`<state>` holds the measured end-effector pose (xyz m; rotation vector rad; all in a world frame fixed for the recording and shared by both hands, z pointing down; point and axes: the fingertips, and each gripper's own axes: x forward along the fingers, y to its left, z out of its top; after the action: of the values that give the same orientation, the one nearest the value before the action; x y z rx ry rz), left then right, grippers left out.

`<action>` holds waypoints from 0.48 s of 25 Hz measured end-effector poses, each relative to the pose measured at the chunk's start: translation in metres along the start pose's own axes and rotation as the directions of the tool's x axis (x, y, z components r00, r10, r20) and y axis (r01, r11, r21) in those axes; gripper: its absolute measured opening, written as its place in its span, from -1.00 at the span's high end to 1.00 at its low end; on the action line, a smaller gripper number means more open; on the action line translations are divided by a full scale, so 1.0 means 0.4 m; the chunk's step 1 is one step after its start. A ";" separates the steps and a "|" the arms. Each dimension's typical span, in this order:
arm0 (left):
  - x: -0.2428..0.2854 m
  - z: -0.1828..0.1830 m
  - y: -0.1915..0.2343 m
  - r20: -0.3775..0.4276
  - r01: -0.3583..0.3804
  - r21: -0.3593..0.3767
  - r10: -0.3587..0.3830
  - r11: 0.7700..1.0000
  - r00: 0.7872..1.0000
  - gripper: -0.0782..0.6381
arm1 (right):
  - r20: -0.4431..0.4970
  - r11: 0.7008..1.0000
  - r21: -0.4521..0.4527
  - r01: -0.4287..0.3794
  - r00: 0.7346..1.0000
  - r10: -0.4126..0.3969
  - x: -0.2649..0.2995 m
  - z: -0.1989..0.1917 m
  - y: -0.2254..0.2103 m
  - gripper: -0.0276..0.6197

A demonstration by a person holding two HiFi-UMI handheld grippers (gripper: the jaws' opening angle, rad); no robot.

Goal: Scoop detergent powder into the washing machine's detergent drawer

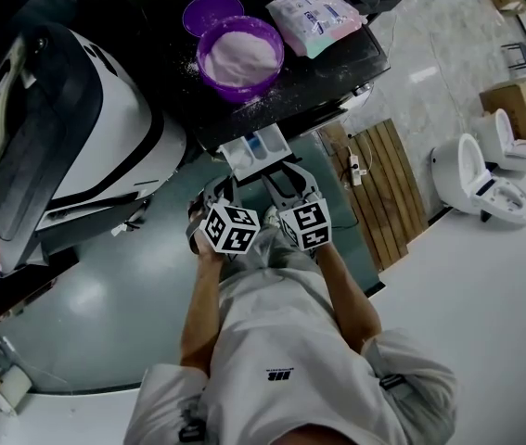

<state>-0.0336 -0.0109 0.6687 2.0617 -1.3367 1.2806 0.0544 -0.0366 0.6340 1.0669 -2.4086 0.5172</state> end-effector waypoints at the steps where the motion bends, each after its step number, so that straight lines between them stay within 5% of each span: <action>1: -0.006 0.007 0.005 0.021 -0.003 0.001 0.003 1.000 1.000 0.74 | 0.003 1.000 -0.003 0.002 1.000 -0.002 0.000 0.005 0.000 0.37; 5: -0.040 0.044 0.021 0.138 0.031 -0.040 -0.025 0.999 0.990 0.74 | 0.020 1.000 -0.027 0.014 1.000 -0.013 -0.007 0.034 -0.001 0.37; 12: -0.105 0.101 0.045 0.328 0.120 -0.104 -0.079 0.987 0.941 0.74 | 0.039 0.994 -0.102 0.044 0.998 -0.040 -0.032 0.096 0.010 0.38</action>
<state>-0.0352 -0.0258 0.6097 2.2889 -1.3833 0.8193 0.0496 -0.0458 0.5947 1.0888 -2.4107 0.3584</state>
